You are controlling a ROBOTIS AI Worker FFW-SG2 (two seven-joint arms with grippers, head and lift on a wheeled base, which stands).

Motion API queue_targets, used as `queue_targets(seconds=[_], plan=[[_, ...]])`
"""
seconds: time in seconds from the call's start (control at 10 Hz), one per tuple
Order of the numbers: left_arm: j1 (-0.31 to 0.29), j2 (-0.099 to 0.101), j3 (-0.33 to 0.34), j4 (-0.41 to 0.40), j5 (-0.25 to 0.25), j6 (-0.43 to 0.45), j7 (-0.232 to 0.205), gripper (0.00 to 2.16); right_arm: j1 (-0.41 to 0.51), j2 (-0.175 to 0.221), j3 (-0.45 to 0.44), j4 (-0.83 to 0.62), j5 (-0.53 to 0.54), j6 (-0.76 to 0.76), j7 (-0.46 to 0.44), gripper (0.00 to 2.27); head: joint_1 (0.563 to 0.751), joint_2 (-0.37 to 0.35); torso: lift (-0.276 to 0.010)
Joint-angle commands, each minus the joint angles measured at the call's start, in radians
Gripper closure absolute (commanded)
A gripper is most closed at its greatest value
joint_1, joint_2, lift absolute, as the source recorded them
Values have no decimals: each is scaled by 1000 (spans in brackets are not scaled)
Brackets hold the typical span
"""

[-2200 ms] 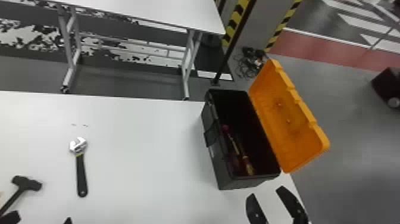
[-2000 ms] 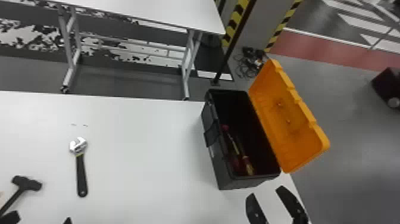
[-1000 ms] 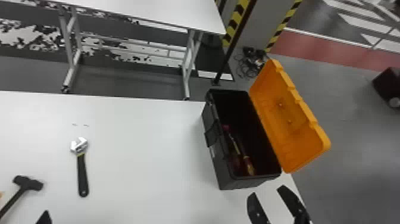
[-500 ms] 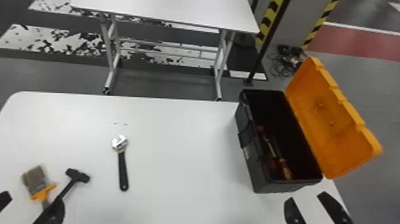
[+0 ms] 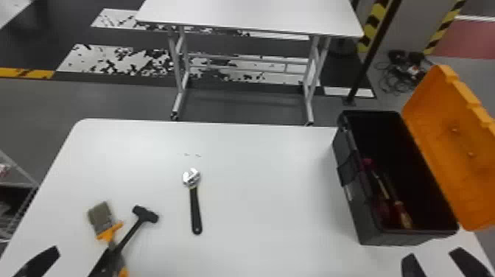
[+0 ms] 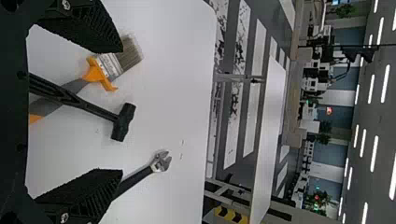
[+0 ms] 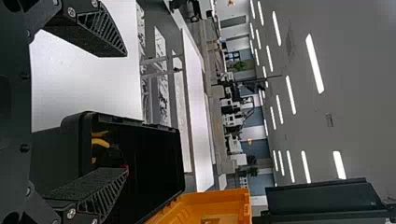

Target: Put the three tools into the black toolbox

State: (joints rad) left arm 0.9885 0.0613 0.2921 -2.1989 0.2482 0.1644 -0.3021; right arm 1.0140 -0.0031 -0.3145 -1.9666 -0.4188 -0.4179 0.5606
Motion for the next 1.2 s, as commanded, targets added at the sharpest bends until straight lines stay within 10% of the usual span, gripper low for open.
queue_targets(seconds=[0.0,1.1], plan=[[-34,-2,9,53,6,22,-14,87,2,4,0,0,0,0,2,130,695,-17,-51],[-254,8,-1,268,-33,154,-55,76,34,4,2,-41,14,-3,12,130,695,41,-51]])
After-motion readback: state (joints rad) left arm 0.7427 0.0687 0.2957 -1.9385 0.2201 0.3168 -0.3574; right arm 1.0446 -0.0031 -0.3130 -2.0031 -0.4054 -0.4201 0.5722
